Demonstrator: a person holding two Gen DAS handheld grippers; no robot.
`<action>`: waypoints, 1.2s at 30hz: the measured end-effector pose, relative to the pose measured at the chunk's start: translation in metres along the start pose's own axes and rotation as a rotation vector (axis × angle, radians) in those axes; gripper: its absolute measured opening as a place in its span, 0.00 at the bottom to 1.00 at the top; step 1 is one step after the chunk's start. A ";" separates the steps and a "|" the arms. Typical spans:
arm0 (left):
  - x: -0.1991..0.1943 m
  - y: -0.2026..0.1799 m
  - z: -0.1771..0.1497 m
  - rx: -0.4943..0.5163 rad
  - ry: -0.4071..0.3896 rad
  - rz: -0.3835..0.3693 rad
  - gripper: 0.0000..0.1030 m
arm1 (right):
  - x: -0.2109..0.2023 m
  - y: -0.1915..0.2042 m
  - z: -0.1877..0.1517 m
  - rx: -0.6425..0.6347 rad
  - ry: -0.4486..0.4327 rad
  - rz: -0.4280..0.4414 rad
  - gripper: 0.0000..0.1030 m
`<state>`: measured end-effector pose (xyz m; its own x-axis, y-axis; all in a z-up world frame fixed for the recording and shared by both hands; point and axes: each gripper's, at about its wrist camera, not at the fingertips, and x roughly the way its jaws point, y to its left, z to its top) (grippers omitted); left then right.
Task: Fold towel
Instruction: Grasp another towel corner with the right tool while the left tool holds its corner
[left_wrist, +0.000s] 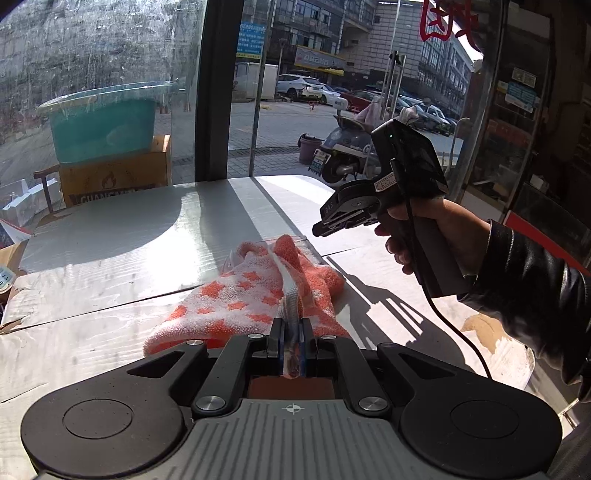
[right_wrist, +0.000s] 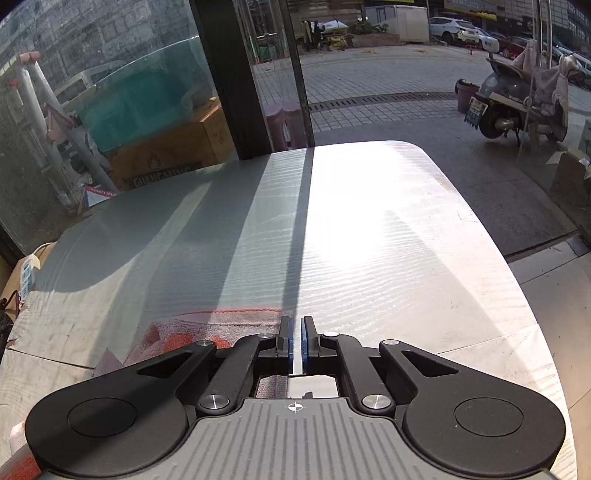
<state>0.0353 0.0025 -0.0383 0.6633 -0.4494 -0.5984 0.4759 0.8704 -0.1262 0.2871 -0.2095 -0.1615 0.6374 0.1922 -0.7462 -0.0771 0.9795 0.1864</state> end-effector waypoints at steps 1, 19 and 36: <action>0.000 0.001 0.000 -0.003 0.000 0.000 0.07 | 0.006 0.001 0.002 -0.006 0.009 0.002 0.06; 0.002 0.008 -0.003 -0.030 0.005 -0.024 0.08 | 0.020 -0.002 0.005 -0.025 0.027 0.044 0.61; -0.024 0.035 0.000 -0.157 -0.086 0.253 0.08 | -0.048 -0.028 0.015 -0.029 -0.232 0.040 0.05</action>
<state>0.0357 0.0439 -0.0286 0.7988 -0.2238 -0.5584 0.1988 0.9743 -0.1061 0.2706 -0.2471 -0.1213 0.7925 0.2150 -0.5707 -0.1259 0.9733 0.1919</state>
